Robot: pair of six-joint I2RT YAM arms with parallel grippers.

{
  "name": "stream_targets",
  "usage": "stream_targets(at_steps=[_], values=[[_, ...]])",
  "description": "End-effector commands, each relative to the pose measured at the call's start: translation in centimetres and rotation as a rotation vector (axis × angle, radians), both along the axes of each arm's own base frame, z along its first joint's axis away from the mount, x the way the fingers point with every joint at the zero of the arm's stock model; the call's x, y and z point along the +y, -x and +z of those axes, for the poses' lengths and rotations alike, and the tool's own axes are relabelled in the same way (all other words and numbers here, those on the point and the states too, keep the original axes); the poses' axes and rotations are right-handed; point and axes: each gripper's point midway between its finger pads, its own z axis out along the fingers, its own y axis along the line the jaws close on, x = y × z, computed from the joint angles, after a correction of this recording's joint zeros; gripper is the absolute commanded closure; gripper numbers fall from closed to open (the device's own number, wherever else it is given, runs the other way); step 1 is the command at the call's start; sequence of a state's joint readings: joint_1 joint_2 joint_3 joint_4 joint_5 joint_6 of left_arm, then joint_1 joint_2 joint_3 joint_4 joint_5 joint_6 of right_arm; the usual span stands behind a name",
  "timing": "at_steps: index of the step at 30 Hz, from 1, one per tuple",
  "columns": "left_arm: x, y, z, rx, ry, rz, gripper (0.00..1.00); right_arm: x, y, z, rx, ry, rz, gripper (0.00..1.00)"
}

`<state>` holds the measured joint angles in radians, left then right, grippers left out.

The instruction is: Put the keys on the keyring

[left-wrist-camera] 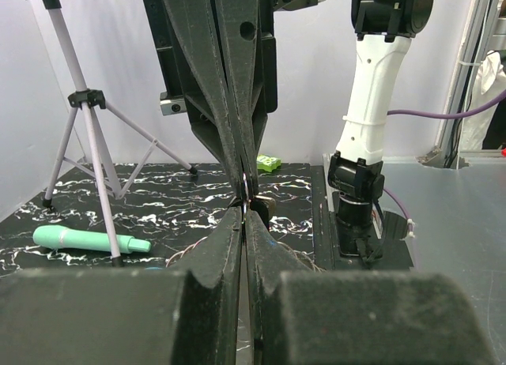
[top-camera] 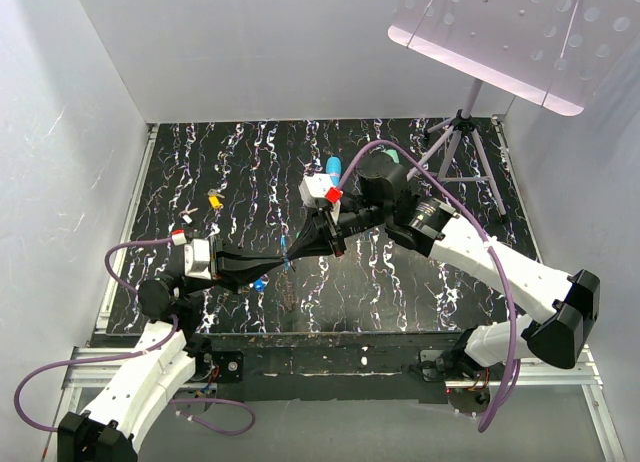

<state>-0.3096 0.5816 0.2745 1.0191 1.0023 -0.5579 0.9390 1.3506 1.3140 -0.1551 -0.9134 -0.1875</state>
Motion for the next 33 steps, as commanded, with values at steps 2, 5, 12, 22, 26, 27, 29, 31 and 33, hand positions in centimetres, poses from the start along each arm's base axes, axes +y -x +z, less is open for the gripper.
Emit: stream_targets(at_steps=[2, 5, 12, 22, 26, 27, 29, 31, 33], values=[[0.2, -0.5, 1.3, -0.008, 0.024, 0.031, 1.0, 0.4, 0.4, 0.7, -0.025, -0.026, 0.02, 0.99], [0.2, -0.8, 1.4, 0.012, 0.018, 0.037, 1.0, 0.3, 0.5, 0.7, -0.033, -0.025, 0.026, 0.99], [0.2, -0.8, 1.6, 0.015, 0.028, 0.044, 1.0, 0.0, 0.5, 0.1, -0.046, -0.008, 0.028, 0.99], [0.4, -1.0, 1.8, 0.027, 0.039, 0.054, 1.0, -0.5, 0.5, -0.9, -0.086, 0.01, 0.029, 0.99], [0.4, -1.3, 1.8, 0.049, 0.04, 0.063, 1.0, -0.6, 0.5, -1.1, -0.104, 0.012, 0.03, 0.99], [0.4, -1.2, 1.8, 0.052, 0.041, 0.062, 1.0, -0.6, 0.5, -1.1, -0.105, 0.013, 0.03, 0.99], [0.5, -1.3, 1.8, 0.056, 0.047, 0.065, 1.0, -0.7, 0.6, -1.3, -0.11, 0.017, 0.031, 0.99], [0.5, -1.4, 1.9, 0.06, 0.05, 0.068, 1.0, -0.8, 0.5, -1.5, -0.114, 0.019, 0.028, 0.99], [0.5, -1.4, 2.0, 0.061, 0.054, 0.072, 1.0, -0.8, 0.4, -1.6, -0.115, 0.023, 0.024, 0.99]])
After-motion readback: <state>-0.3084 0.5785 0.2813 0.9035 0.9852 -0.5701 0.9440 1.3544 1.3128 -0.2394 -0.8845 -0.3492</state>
